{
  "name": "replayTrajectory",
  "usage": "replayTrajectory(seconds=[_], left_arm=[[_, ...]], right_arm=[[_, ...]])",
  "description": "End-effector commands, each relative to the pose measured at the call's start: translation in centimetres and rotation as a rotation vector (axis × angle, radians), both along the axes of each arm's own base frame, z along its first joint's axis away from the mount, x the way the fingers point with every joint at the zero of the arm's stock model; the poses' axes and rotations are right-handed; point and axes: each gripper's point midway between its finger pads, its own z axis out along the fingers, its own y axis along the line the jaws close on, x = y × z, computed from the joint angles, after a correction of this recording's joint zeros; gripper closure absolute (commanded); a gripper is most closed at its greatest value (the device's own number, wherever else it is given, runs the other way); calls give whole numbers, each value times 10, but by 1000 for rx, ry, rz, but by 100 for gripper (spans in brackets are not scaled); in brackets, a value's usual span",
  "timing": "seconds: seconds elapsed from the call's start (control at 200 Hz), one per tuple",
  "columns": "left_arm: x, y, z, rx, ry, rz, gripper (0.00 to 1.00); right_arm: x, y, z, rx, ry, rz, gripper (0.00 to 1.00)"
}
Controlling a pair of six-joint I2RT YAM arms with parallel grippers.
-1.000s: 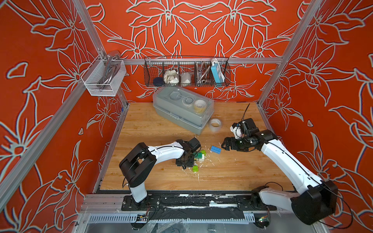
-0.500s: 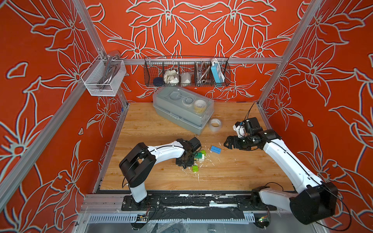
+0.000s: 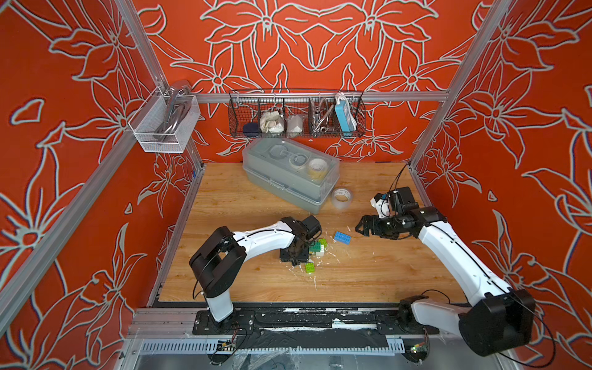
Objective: Assemble a giraffe with lego
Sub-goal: Pick up the lego brick from the center of the board.
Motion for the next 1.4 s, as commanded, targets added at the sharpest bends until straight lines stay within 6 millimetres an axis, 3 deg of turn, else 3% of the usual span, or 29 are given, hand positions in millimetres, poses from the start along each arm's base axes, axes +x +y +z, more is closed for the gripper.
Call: replayTrajectory(seconds=[0.0, 0.721, 0.906, 1.106, 1.236, 1.391], left_arm=[[-1, 2, -3, 32, 21, -7, 49], [-9, 2, -19, 38, 72, 14, 60], [-8, 3, -16, 41, 66, 15, 70], [-10, 6, -10, 41, 63, 17, 71], [-12, 10, 9, 34, 44, 24, 72], [-4, 8, 63, -6, -32, -5, 72]], right_arm=[[-2, -1, -1, 11, -4, 13, 10], [0, -6, -6, 28, 9, -12, 10], [1, -7, -5, 31, 4, -19, 10], [0, -8, -7, 35, 9, -18, 10], [0, -8, -5, 36, 3, -20, 10], [-2, -9, -3, 42, -2, -26, 10]])
